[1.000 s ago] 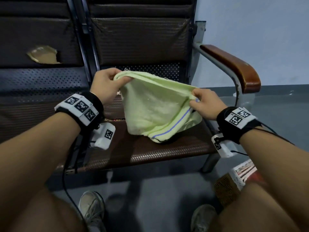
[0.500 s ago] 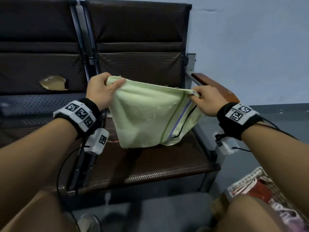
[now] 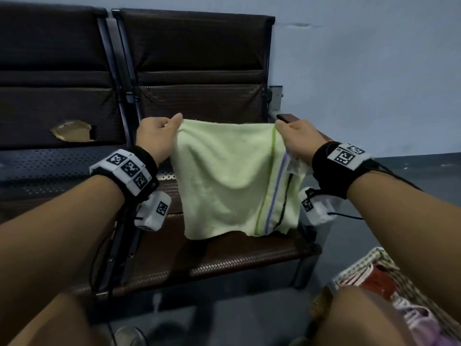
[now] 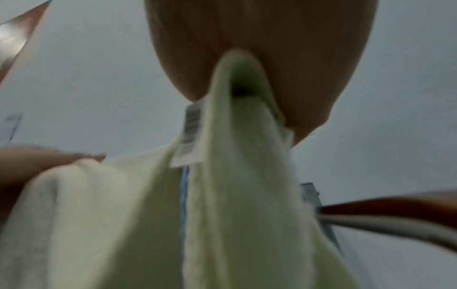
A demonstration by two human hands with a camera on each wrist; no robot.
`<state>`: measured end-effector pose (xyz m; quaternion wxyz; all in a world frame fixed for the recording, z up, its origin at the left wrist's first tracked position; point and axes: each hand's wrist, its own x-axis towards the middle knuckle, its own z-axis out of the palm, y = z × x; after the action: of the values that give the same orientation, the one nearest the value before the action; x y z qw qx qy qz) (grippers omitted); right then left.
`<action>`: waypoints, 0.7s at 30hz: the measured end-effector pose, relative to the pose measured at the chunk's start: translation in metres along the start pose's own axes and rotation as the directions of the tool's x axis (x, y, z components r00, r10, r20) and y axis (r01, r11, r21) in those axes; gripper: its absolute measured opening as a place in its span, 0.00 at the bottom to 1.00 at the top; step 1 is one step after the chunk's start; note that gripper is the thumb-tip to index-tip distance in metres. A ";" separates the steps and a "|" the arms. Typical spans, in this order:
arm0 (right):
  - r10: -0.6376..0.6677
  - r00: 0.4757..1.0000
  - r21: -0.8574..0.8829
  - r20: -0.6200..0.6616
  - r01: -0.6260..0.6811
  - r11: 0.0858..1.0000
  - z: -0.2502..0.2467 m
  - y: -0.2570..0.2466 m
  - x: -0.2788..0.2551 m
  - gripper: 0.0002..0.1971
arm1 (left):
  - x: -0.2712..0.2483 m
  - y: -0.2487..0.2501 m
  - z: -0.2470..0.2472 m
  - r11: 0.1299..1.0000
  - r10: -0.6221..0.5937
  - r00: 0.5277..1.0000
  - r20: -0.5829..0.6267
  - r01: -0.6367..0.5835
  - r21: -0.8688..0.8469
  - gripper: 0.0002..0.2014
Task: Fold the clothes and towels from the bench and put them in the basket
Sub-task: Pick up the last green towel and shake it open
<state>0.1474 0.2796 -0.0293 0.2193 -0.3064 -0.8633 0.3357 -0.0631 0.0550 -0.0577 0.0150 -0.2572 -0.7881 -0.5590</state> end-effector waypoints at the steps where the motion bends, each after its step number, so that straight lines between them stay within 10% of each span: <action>1: 0.038 0.999 0.061 0.007 -0.038 0.997 0.002 -0.001 0.000 0.28 | -0.003 0.003 0.006 0.995 -0.030 1.000 0.002 0.030 -0.092 0.30; 8: 0.220 0.958 0.389 0.183 -0.276 0.879 0.034 -0.021 0.002 0.23 | -0.049 0.040 0.053 0.946 0.156 0.958 0.242 -0.074 -0.317 0.17; 13: 0.125 0.891 0.555 0.437 -0.376 0.742 0.046 -0.035 -0.015 0.29 | -0.071 0.047 0.064 0.953 0.278 0.895 0.349 -0.213 -0.214 0.09; 17: 0.111 0.910 0.500 0.400 -0.318 0.805 0.045 -0.030 -0.019 0.10 | -0.068 0.044 0.056 0.950 0.116 0.885 0.451 0.034 -0.310 0.10; 21: 0.106 0.918 0.433 0.382 -0.279 0.857 0.043 -0.028 -0.017 0.15 | -0.049 0.034 0.050 0.939 -0.040 0.955 0.293 0.137 -0.317 0.18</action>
<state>0.1237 0.2321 -0.0416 0.0981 -0.2651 -0.7424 0.6074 0.0072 0.0884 -0.0615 -0.1668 -0.2970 -0.6869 -0.6420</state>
